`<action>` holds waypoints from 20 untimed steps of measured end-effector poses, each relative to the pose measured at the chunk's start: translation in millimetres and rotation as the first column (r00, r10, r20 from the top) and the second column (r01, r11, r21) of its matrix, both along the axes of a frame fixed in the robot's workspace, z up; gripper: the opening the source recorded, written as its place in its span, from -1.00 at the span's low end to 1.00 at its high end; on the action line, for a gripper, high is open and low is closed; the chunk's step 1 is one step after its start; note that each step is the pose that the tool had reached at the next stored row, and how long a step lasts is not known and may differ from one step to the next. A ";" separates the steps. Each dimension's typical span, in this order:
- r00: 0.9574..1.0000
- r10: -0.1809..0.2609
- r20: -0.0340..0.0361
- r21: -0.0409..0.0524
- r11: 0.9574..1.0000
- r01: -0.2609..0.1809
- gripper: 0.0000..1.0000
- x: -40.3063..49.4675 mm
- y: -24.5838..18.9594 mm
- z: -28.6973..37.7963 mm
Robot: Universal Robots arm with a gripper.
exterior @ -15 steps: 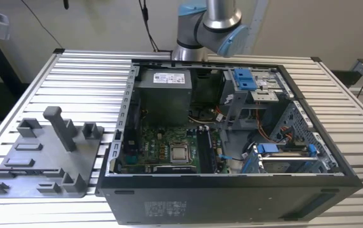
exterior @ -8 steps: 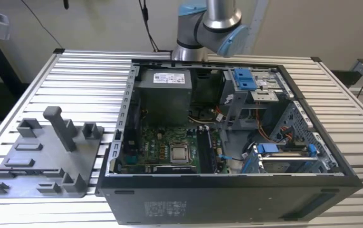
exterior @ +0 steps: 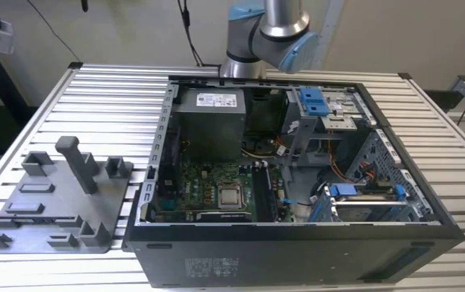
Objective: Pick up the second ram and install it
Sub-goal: 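Pick up the second ram and move it above second insertion slot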
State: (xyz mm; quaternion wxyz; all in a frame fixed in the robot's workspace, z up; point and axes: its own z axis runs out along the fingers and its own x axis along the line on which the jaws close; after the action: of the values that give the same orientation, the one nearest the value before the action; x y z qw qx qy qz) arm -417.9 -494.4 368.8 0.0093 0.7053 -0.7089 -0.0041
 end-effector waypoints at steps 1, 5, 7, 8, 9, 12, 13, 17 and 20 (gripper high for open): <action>1.000 -0.003 0.000 0.000 1.000 0.003 -0.16 0.0 0.0 -0.2; 1.000 -0.006 -0.002 -0.001 1.000 0.006 -0.16 0.0 -0.5 -0.9; 1.000 -0.006 -0.007 -0.001 1.000 0.006 -0.16 -0.1 -0.5 -3.1; 1.000 -0.006 -0.009 -0.001 1.000 0.006 -0.16 -0.1 -0.7 -4.5; 1.000 -0.006 -0.010 -0.001 1.000 0.006 -0.16 -0.1 -0.8 -6.0; 1.000 -0.006 -0.013 -0.001 1.000 0.006 -0.16 0.0 -1.5 -10.6; 1.000 -0.006 -0.013 -0.001 1.000 0.006 -0.16 0.0 -1.9 -12.2; 1.000 -0.006 -0.014 0.001 1.000 0.006 -0.16 -0.1 -3.1 -18.4; 1.000 -0.006 -0.014 0.002 1.000 0.006 -0.16 0.0 -3.2 -23.3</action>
State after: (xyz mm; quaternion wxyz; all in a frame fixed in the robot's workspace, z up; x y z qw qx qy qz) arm -417.9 -497.6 345.4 0.0137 0.7030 -0.7109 -0.0097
